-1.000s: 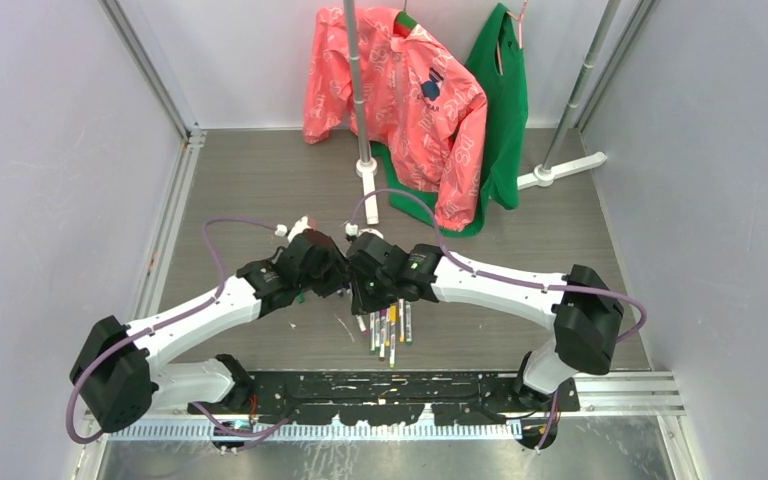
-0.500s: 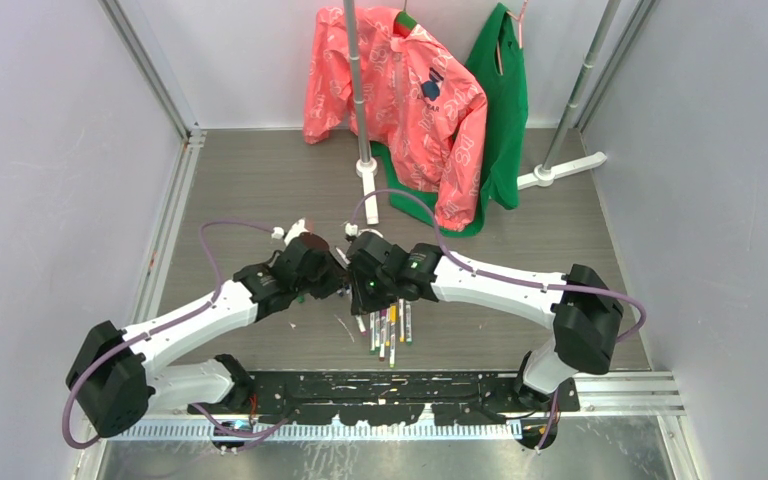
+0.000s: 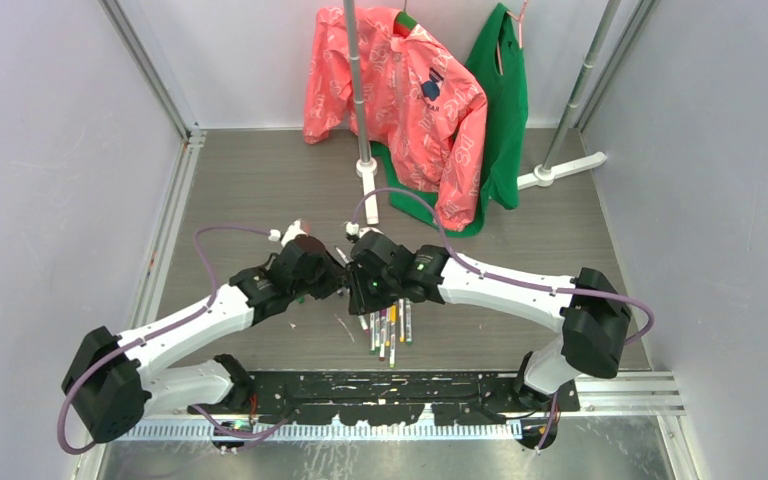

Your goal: Open the pen caps

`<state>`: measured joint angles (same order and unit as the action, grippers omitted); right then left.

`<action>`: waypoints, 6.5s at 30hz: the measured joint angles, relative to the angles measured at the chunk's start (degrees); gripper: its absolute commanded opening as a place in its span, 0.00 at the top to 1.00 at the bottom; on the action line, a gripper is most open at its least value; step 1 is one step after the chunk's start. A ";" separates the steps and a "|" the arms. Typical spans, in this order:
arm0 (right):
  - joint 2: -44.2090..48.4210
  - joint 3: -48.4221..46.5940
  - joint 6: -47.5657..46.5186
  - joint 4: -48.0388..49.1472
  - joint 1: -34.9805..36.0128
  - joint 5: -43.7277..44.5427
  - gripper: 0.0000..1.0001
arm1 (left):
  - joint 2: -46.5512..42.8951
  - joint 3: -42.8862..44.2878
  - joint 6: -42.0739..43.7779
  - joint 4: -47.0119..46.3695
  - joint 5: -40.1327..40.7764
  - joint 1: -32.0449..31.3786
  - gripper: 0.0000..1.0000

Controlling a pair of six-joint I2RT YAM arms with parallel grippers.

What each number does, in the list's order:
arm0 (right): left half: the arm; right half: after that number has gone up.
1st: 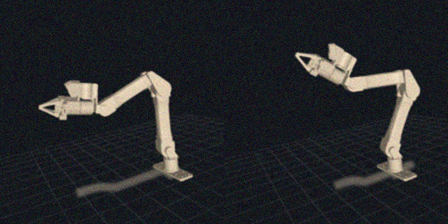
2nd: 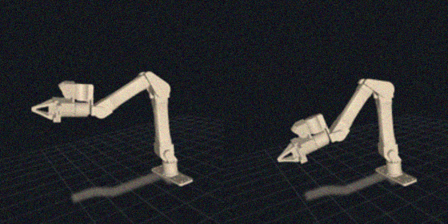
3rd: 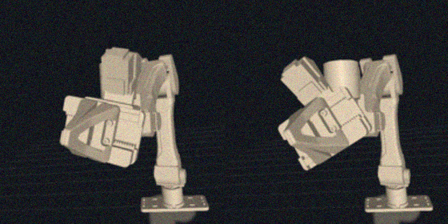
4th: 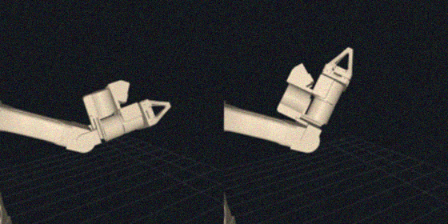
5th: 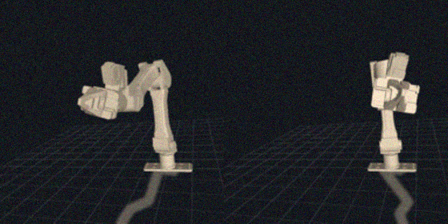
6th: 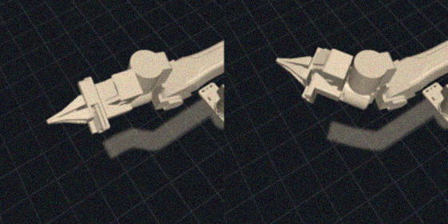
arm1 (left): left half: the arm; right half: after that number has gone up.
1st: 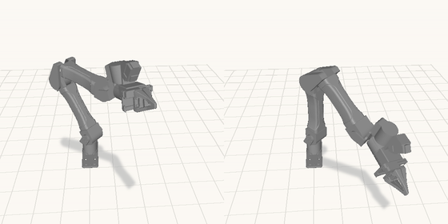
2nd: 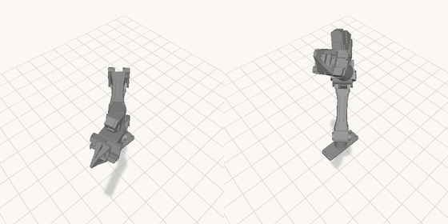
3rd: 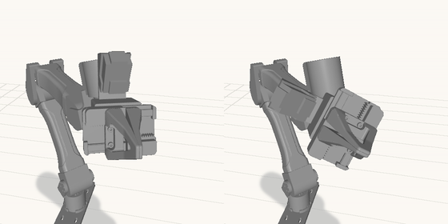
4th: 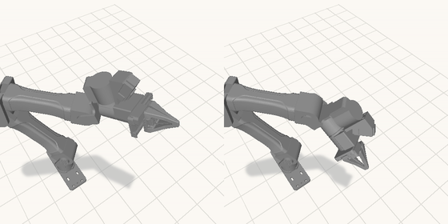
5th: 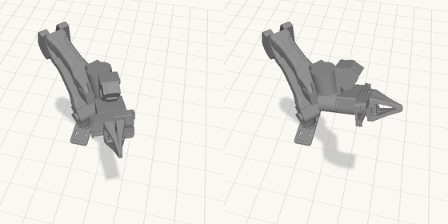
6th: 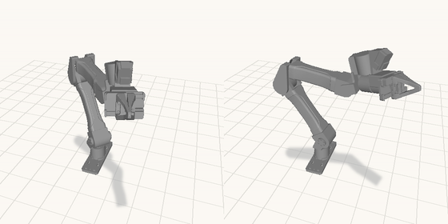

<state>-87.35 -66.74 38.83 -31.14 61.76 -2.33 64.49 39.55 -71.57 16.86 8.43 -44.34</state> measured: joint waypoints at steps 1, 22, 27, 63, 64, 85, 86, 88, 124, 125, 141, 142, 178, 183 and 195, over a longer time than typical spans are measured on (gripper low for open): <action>0.00 0.24 0.02 0.37 0.00 -0.20 0.67 | -0.52 -0.33 -0.22 -0.04 0.09 0.00 1.00; -3.41 -3.37 -4.76 -1.55 -2.32 -2.69 0.99 | -5.33 -3.96 -9.64 -4.72 1.36 3.17 1.00; -6.86 -11.02 -8.35 -6.95 -6.86 -3.69 0.99 | 1.11 0.42 -10.91 -7.17 -3.89 9.18 1.00; -1.42 -0.59 -5.27 -3.61 -8.28 0.74 0.99 | 10.64 11.52 10.71 9.33 -14.14 33.97 1.00; -3.54 -2.40 -6.01 -3.61 -8.57 0.81 0.99 | 8.79 10.84 11.21 10.69 -12.59 33.97 1.00; -36.06 -28.46 -18.25 -7.21 -13.00 7.85 0.79 | 10.14 2.91 16.59 16.52 -3.52 33.97 0.88; -36.54 -28.70 -18.43 -7.28 -13.16 7.85 0.78 | 10.73 2.82 16.57 16.04 -3.56 33.97 0.86; -37.07 -29.18 -18.82 -7.63 -13.33 7.67 0.76 | 11.47 2.47 16.52 15.10 -3.78 33.97 0.84; -38.14 -31.26 -20.13 -11.02 -11.82 2.62 0.73 | 0.87 -1.99 10.64 16.39 -3.34 33.97 0.67; -38.42 -31.71 -20.13 -11.15 -11.26 2.45 0.73 | 0.13 -1.99 10.49 16.68 -3.21 33.97 0.66; -40.57 -35.15 -20.09 -12.24 -3.96 2.99 0.64 | -6.71 -2.34 8.87 20.28 -2.47 33.97 0.66; -40.57 -35.15 -20.09 -12.24 -3.85 3.17 0.61 | -6.88 -2.45 8.79 20.33 -2.47 33.97 0.65; -3.21 -4.39 -5.40 -16.96 -9.73 19.47 0.52 | -24.98 1.20 9.01 33.38 0.81 19.45 0.55; -2.75 -0.44 -0.31 -17.68 -8.35 20.33 0.52 | -26.14 0.92 10.32 34.29 0.48 18.43 0.55; -6.58 -1.53 6.38 -18.40 -4.13 22.99 0.53 | -23.32 2.64 14.86 34.88 -0.52 18.18 0.55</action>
<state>-93.93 -68.27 45.21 -49.54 57.63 20.67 41.17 42.19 -56.71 51.75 7.90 -26.15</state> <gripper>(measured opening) 0.475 0.455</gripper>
